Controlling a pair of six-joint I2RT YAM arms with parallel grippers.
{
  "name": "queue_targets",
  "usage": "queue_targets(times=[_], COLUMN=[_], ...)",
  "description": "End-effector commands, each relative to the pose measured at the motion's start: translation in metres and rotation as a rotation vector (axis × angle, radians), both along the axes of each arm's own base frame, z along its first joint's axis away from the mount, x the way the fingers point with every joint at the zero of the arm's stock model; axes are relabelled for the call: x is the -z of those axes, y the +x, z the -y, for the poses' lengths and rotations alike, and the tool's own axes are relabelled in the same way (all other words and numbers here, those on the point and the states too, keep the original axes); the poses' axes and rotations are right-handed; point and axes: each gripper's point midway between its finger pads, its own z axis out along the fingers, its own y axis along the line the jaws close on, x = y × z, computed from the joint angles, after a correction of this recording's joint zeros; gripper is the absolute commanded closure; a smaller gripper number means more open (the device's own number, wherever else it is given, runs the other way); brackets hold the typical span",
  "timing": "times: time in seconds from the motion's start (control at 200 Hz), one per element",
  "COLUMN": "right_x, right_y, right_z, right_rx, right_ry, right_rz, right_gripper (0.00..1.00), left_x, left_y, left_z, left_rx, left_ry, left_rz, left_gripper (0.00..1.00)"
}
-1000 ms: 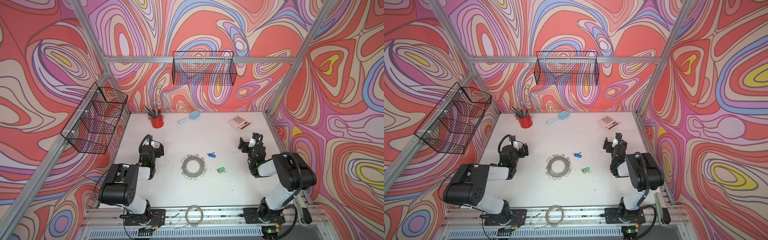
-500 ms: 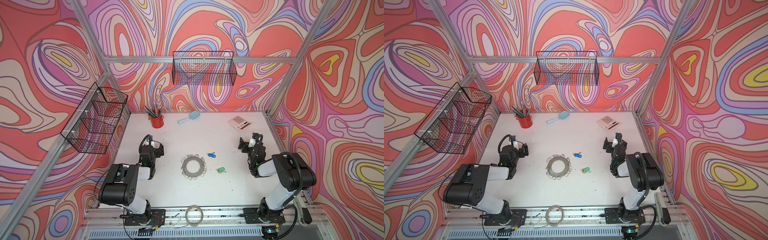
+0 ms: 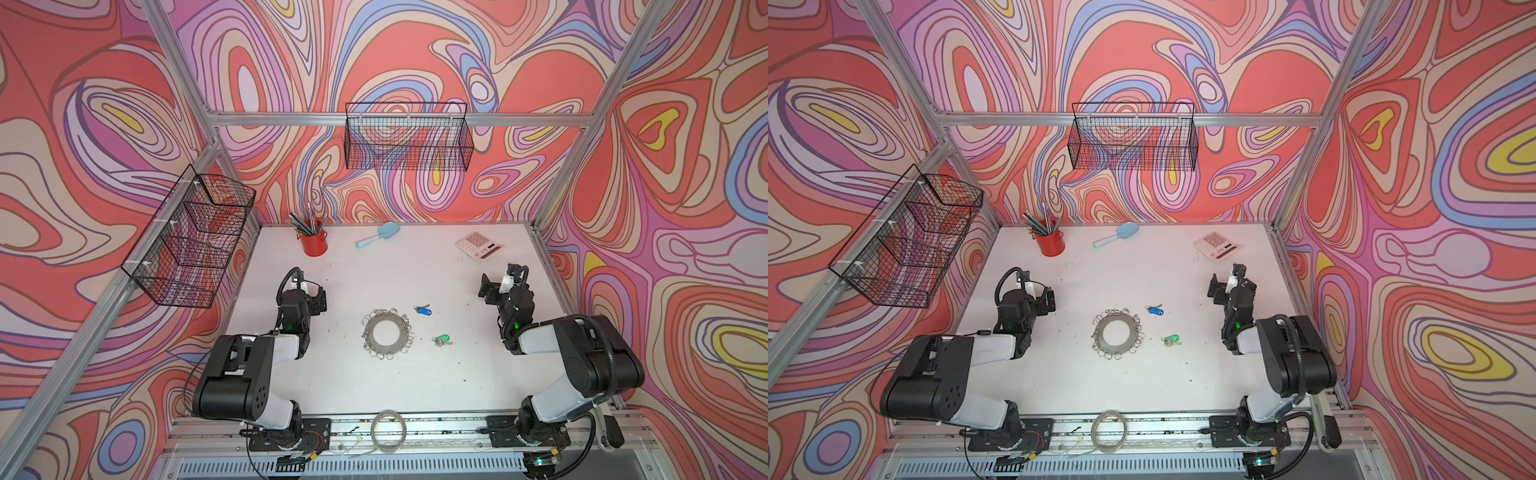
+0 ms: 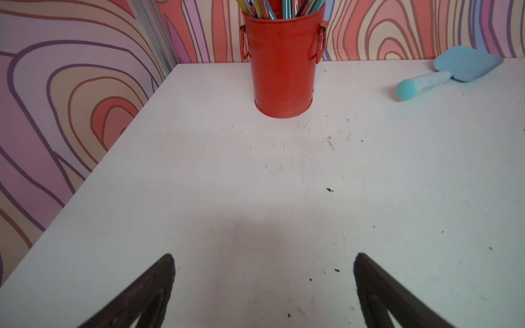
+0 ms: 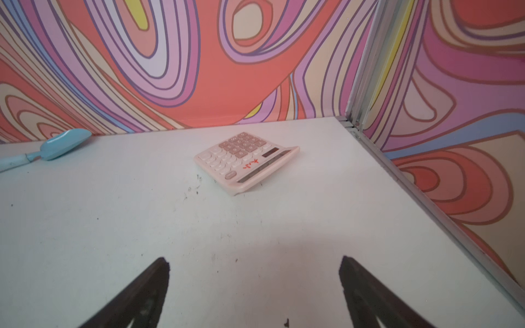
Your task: Put the keys on the keyring
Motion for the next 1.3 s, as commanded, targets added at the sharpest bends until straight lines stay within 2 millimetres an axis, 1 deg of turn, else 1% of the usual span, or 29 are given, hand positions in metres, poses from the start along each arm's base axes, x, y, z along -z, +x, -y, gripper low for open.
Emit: queue_targets(times=[0.0, 0.02, 0.035, 0.04, 0.06, 0.1, 0.16, 0.185, 0.26, 0.28, 0.326, 0.401, 0.446, 0.496, 0.531, 0.571, 0.616, 0.696, 0.731, 0.741, 0.771, 0.806, 0.851, 1.002, 1.032, 1.042, 1.097, 1.152, 1.297], right_x=[-0.026, -0.025, -0.027, -0.027, -0.03, -0.042, -0.063, -0.072, -0.089, -0.093, -0.095, -0.092, -0.087, -0.083, -0.08, -0.075, -0.071, -0.055, -0.049, -0.048, -0.041, -0.038, -0.028, -0.003, -0.003, 0.009, 0.021, 0.034, 0.055], right_y=[0.015, 0.017, 0.021, 0.021, 0.024, 0.027, 0.026, 0.024, 0.024, 0.025, 0.027, 0.03, 0.029, 0.026, 0.023, 0.02, 0.016, 0.008, 0.004, 0.004, 0.0, -0.005, -0.01, -0.027, -0.031, -0.033, -0.04, -0.052, -0.08], right_z=[0.01, 0.01, 0.009, 0.009, 0.008, 0.009, 0.006, 0.005, -0.001, -0.004, -0.012, -0.028, -0.04, -0.057, -0.07, -0.086, -0.109, -0.152, -0.173, -0.176, -0.192, -0.207, -0.223, -0.26, -0.266, -0.27, -0.28, -0.292, -0.306], right_rx=[0.068, 0.069, 0.069, 0.069, 0.07, 0.08, 0.061, 0.053, 0.021, 0.005, -0.031, -0.092, -0.131, -0.188, -0.217, -0.257, -0.326, -0.439, -0.495, -0.501, -0.543, -0.578, -0.609, -0.701, -0.721, -0.724, -0.741, -0.759, -0.789], right_ry=[0.065, 0.072, 0.085, 0.085, 0.098, 0.115, 0.132, 0.135, 0.156, 0.166, 0.192, 0.234, 0.255, 0.272, 0.272, 0.271, 0.282, 0.294, 0.297, 0.298, 0.303, 0.299, 0.292, 0.311, 0.323, 0.33, 0.331, 0.319, 0.329], right_rz=[-0.066, -0.093, -0.115, -0.115, -0.128, -0.115, -0.067, -0.049, -0.039, -0.042, -0.073, -0.14, -0.183, -0.234, -0.276, -0.327, -0.378, -0.492, -0.548, -0.555, -0.607, -0.64, -0.695, -0.829, -0.838, -0.873, -0.915, -0.972, -1.076], right_gripper=[0.02, 0.02, 0.02, 0.02, 0.02, 0.02, 0.02, 0.02, 0.02, 0.02, 0.02, 0.05, 0.06, 0.07, 0.07, 0.08, 0.08, 0.1, 0.1, 0.1, 0.12, 0.12, 0.13, 0.13, 0.14, 0.14, 0.16, 0.17, 0.21], left_x=[-0.033, -0.038, -0.037, -0.044, -0.053, -0.059, -0.064, -0.071, -0.08, -0.079, -0.084, -0.091, -0.092, -0.091, -0.088, -0.084, -0.08, -0.074, -0.071, -0.07, -0.066, -0.06, -0.053, -0.028, -0.023, -0.022, -0.012, -0.003, 0.017], left_y=[0.002, 0.002, 0.0, 0.003, 0.005, 0.004, -0.002, -0.002, -0.009, -0.015, -0.024, -0.042, -0.051, -0.06, -0.066, -0.072, -0.078, -0.085, -0.088, -0.089, -0.091, -0.094, -0.098, -0.105, -0.106, -0.106, -0.108, -0.111, -0.12], left_z=[-0.013, -0.013, -0.012, -0.012, -0.011, -0.014, -0.017, -0.014, 0.004, 0.009, 0.018, 0.027, 0.037, 0.055, 0.064, 0.07, 0.08, 0.101, 0.105, 0.106, 0.11, 0.115, 0.12, 0.132, 0.137, 0.138, 0.145, 0.15, 0.169], left_rx=[-0.072, -0.073, -0.069, -0.067, -0.062, -0.087, -0.138, -0.13, -0.084, -0.073, -0.077, -0.114, -0.099, -0.026, 0.0, 0.004, 0.03, 0.097, 0.104, 0.106, 0.109, 0.113, 0.117, 0.123, 0.129, 0.129, 0.132, 0.125, 0.144], left_ry=[0.001, 0.002, 0.004, 0.003, 0.001, -0.014, -0.057, -0.079, -0.177, -0.196, -0.224, -0.274, -0.32, -0.389, -0.422, -0.45, -0.48, -0.57, -0.596, -0.601, -0.621, -0.637, -0.651, -0.677, -0.698, -0.705, -0.741, -0.762, -0.829], left_rz=[0.015, 0.016, 0.001, 0.012, 0.013, -0.019, -0.13, -0.16, -0.256, -0.295, -0.34, -0.397, -0.428, -0.473, -0.507, -0.533, -0.548, -0.572, -0.588, -0.592, -0.605, -0.619, -0.63, -0.652, -0.655, -0.655, -0.667, -0.689, -0.74], left_gripper=[0.0, 0.0, 0.0, 0.0, 0.0, 0.0, 0.0, 0.0, 0.0, 0.0, 0.0, 0.02, 0.05, 0.2, 0.25, 0.25, 0.26, 0.27, 0.27, 0.27, 0.27, 0.27, 0.27, 0.25, 0.24, 0.24, 0.24, 0.25, 0.28])
